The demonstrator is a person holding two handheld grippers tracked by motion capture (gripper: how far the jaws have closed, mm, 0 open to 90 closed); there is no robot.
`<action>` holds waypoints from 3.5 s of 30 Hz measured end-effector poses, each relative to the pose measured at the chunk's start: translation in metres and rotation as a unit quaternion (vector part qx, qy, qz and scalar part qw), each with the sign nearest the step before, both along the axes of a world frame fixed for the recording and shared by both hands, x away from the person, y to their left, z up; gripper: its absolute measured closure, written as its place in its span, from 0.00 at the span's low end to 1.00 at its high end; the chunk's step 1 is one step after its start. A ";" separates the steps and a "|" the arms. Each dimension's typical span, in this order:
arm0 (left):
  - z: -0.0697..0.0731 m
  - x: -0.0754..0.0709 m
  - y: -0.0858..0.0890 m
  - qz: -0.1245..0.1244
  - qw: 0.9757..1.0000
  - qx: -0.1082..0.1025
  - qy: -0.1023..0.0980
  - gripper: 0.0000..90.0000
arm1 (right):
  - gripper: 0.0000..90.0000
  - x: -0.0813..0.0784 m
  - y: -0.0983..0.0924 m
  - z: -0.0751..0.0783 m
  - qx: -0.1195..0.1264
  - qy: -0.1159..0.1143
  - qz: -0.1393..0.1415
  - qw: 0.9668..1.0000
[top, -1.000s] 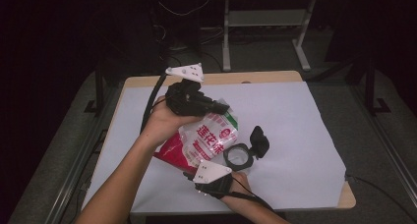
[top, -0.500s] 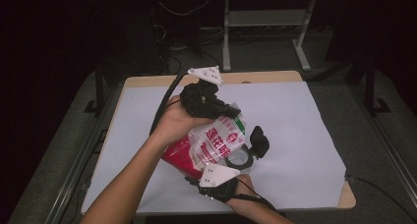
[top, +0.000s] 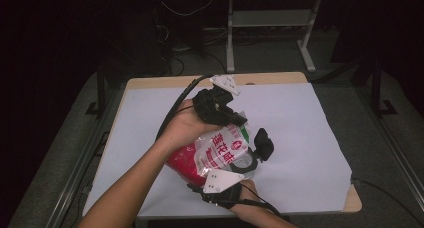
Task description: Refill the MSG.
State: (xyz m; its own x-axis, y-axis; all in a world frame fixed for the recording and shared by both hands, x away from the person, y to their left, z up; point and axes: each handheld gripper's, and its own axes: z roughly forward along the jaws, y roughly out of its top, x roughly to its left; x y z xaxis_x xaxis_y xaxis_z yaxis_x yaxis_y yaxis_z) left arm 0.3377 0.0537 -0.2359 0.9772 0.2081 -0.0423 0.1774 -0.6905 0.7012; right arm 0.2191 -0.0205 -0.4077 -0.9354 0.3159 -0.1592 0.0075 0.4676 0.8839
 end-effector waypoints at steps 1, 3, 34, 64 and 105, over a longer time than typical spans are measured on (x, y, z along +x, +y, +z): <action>-0.001 0.000 -0.002 -0.002 1.000 0.005 -0.001 1.00 | 0.87 0.000 0.000 0.000 0.001 0.001 0.001 1.000; -0.002 0.000 -0.005 -0.002 1.000 0.010 0.000 1.00 | 0.87 0.000 -0.001 0.000 0.002 0.001 0.002 1.000; -0.013 0.017 -0.029 -0.002 0.999 0.041 -0.019 1.00 | 0.87 0.004 -0.007 0.000 0.036 0.036 -0.017 0.999; -0.023 0.027 -0.045 -0.007 0.998 0.055 -0.001 1.00 | 0.87 0.000 -0.005 0.000 0.029 0.031 -0.052 0.998; -0.035 0.031 -0.056 -0.011 0.997 0.073 0.018 1.00 | 0.87 0.000 -0.005 -0.002 0.036 0.046 -0.070 0.996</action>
State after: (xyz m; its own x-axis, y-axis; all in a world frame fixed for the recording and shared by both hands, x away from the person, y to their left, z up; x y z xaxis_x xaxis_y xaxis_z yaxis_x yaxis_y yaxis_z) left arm 0.3685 -0.0026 -0.2709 0.9801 0.1925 -0.0488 0.1841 -0.7887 0.5865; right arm 0.2188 -0.0254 -0.4098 -0.8911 0.4513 -0.0468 0.1512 0.3926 0.9072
